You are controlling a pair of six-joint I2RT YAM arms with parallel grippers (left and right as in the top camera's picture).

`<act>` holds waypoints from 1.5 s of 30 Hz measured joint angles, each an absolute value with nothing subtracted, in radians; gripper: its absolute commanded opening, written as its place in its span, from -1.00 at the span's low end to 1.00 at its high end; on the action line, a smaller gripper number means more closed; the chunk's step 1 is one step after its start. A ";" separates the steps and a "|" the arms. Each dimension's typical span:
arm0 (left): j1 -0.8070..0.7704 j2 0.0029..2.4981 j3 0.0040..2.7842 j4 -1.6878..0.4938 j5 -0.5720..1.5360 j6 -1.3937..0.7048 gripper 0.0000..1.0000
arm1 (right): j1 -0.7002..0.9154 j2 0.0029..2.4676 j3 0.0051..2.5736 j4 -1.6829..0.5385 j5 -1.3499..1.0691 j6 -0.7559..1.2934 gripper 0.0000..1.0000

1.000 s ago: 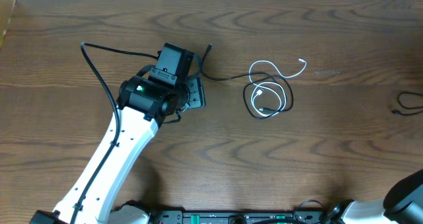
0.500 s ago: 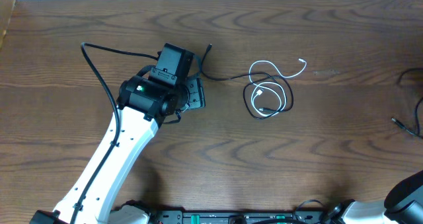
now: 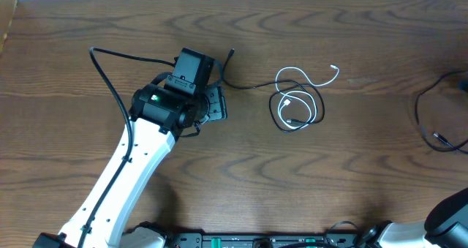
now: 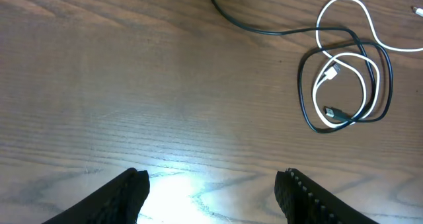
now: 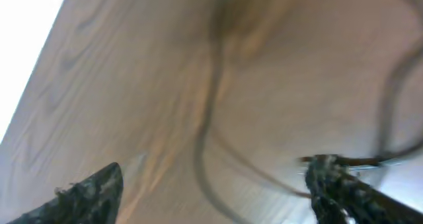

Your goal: Untangle cables

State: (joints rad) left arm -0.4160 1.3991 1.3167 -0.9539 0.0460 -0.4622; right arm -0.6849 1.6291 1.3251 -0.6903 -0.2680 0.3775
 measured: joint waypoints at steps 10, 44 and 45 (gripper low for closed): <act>-0.416 1.399 1.309 -0.957 0.046 -0.435 0.38 | -0.391 1.629 1.325 -0.776 -0.406 0.173 0.91; -0.416 1.409 1.253 -1.074 -0.138 -0.413 0.38 | 0.297 1.946 1.325 -0.723 0.020 0.194 0.02; -0.416 1.409 1.253 -1.074 -0.138 -0.413 0.38 | 0.297 1.953 1.325 -0.717 0.022 0.205 -0.05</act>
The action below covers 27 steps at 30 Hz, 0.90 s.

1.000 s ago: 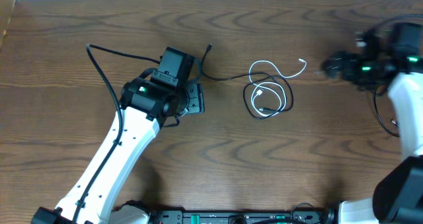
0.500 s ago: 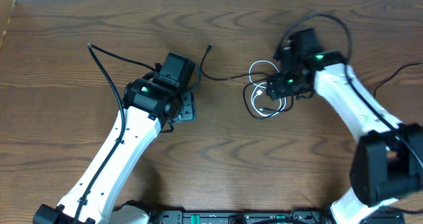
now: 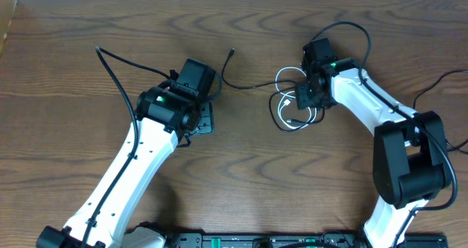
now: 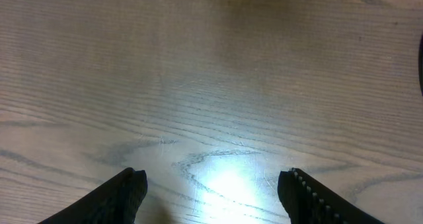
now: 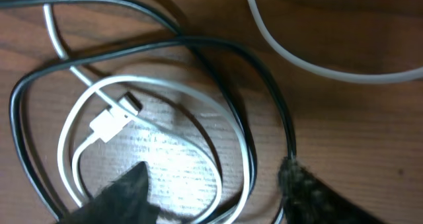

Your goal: Untangle cables

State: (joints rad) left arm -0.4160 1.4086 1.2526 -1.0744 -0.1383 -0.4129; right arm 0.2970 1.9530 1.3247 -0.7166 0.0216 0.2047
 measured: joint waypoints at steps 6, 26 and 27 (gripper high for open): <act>-0.416 1.409 1.253 -1.077 -0.138 -0.413 0.38 | 0.297 2.006 1.325 -0.689 0.024 0.246 -0.19; -0.416 1.409 1.253 -1.074 -0.139 -0.413 0.38 | 0.297 1.916 1.338 -0.753 -0.138 0.236 -0.98; -0.416 1.409 1.253 -1.073 -0.139 -0.413 0.38 | 0.297 1.879 1.348 -0.755 -0.167 0.229 -0.98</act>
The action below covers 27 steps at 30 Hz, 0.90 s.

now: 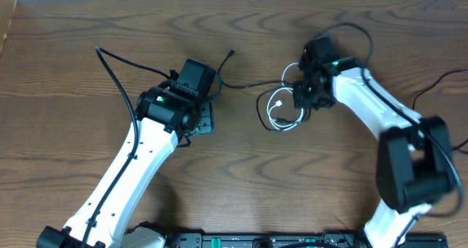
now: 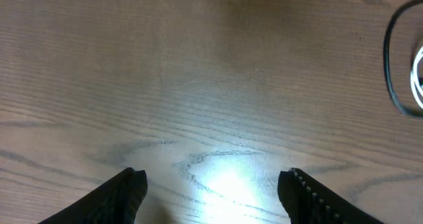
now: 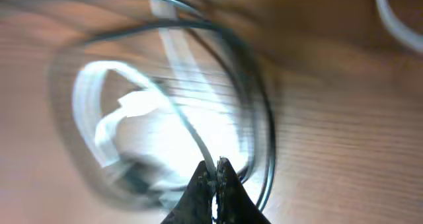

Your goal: Untangle cables

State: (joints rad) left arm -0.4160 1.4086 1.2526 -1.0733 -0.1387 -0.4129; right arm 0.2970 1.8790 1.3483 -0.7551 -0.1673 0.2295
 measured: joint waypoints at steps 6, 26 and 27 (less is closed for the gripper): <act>-0.416 1.409 1.252 -1.066 -0.141 -0.413 0.38 | 0.297 1.646 1.398 -0.714 -0.297 0.196 -0.98; -0.416 1.409 1.252 -1.065 -0.137 -0.414 0.38 | 0.297 1.450 1.406 -0.674 -0.197 0.175 -0.49; -0.416 1.409 1.252 -1.066 -0.137 -0.414 0.38 | 0.297 1.467 1.406 -0.679 -0.186 0.177 -0.41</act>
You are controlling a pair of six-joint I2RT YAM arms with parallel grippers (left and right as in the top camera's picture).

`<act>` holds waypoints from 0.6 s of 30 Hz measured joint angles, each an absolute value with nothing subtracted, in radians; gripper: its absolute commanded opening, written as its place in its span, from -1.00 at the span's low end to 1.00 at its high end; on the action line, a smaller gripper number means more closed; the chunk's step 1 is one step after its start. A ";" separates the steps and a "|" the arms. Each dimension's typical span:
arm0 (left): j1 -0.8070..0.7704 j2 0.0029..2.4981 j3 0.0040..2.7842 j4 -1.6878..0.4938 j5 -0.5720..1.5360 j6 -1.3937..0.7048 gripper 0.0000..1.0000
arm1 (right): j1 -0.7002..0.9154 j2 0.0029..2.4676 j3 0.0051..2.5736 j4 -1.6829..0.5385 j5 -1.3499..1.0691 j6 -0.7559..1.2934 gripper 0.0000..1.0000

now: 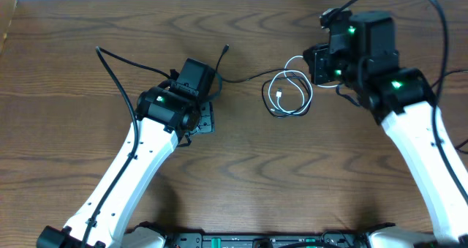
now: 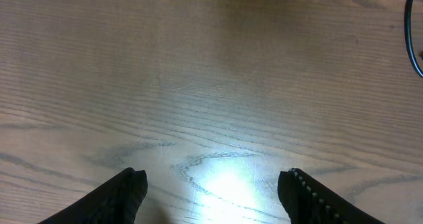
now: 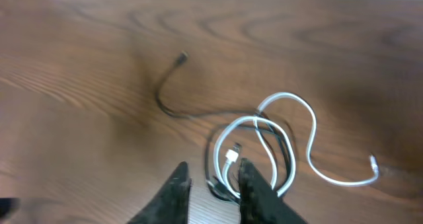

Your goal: Untangle cables

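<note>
A black cable (image 1: 245,77) and a white cable (image 1: 292,80) lie coiled through each other (image 3: 254,154) on the brown wood table. The black cable's free end (image 3: 181,55) reaches off to the left; the white one's plug (image 3: 373,160) trails right. My right gripper (image 3: 213,194) hangs high above the coil, narrowly open, nothing between its fingers (image 3: 177,191); overhead it sits right of the coil (image 1: 320,64). My left gripper (image 2: 215,194) is open over bare wood, left of the coil (image 1: 207,118). Only a sliver of black cable (image 2: 411,49) shows in its view.
The table's far edge runs along the top against a white wall. My left arm's own black lead (image 1: 110,72) arcs over the table at the left. Another dark cable (image 1: 459,74) shows at the right edge.
My right gripper was shut low down at the coil; now it is raised well above it and narrowly open. The coil lies on the table, a little farther right and back. The left arm is unchanged.
At first my right arm was off at the far right and my left gripper stood open just left of the coil. Then the left had drawn back and the right hung open over the coil. It was then shut at the coil, which sat farther left. Now it is lifted, open.
</note>
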State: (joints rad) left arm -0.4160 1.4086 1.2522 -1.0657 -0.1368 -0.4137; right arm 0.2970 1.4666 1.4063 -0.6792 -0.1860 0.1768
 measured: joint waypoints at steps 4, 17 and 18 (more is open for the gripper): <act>-0.416 1.409 1.252 -1.065 -0.137 -0.414 0.38 | 0.297 1.571 1.406 -0.675 -0.158 0.168 0.00; -0.416 1.409 1.252 -1.065 -0.137 -0.413 0.38 | 0.297 1.898 1.406 -0.502 -0.063 0.108 0.08; -0.416 1.409 1.252 -1.066 -0.137 -0.414 0.38 | 0.297 1.915 1.406 -0.483 -0.051 0.102 0.08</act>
State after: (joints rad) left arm -0.4160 1.4086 1.2522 -1.0657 -0.1371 -0.4137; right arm 0.2970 1.9148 1.4063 -0.4828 -0.0509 0.1017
